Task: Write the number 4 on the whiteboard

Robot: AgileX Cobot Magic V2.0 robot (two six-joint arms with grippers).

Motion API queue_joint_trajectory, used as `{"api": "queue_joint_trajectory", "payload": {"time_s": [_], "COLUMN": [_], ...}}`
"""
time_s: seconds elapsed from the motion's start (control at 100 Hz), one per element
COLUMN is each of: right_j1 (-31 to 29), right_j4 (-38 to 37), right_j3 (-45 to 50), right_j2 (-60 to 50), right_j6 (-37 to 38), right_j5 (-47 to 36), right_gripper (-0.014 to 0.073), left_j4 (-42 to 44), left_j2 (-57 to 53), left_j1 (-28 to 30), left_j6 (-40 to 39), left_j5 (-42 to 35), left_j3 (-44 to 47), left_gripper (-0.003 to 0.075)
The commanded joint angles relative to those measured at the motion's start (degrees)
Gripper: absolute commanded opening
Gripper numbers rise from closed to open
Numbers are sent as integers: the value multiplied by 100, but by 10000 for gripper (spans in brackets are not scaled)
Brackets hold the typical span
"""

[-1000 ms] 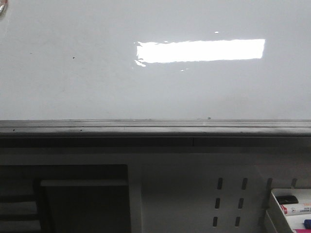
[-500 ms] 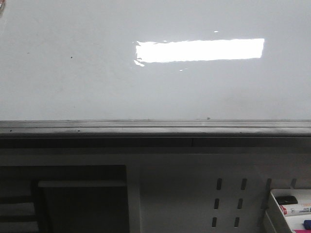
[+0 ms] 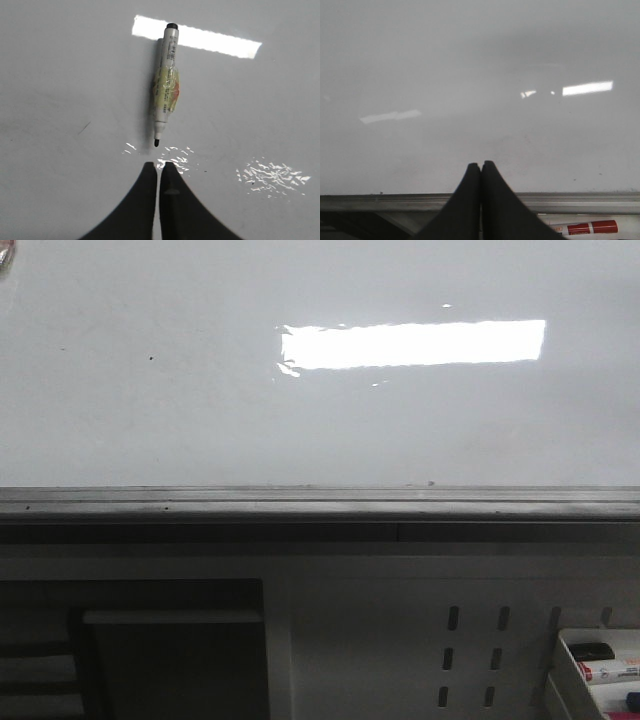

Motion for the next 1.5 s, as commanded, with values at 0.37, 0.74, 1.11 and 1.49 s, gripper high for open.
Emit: {"api": "queue_joint_trajectory", "payload": {"time_s": [0.37, 0.74, 1.11, 1.49], "right_j1": [-34, -34, -34, -34], "right_j4": [12, 12, 12, 12], "right_j3": [-821, -821, -821, -821], "right_j2": [1008, 1008, 1008, 1008], "right_j6": [-293, -375, -375, -385], "right_j5": [-38, -63, -43, -43], "right_gripper": [466, 466, 466, 466], "left_j4": [-51, -51, -51, -41], "left_j2": [2239, 3491, 4079, 4088], "left_j1": [17, -298, -298, -298], "left_j6": [283, 534, 534, 542], "left_j5": [-288, -564, -641, -654], "left_j3": [-1417, -2307, -2624, -2624], "left_gripper": [407, 408, 403, 127]}}
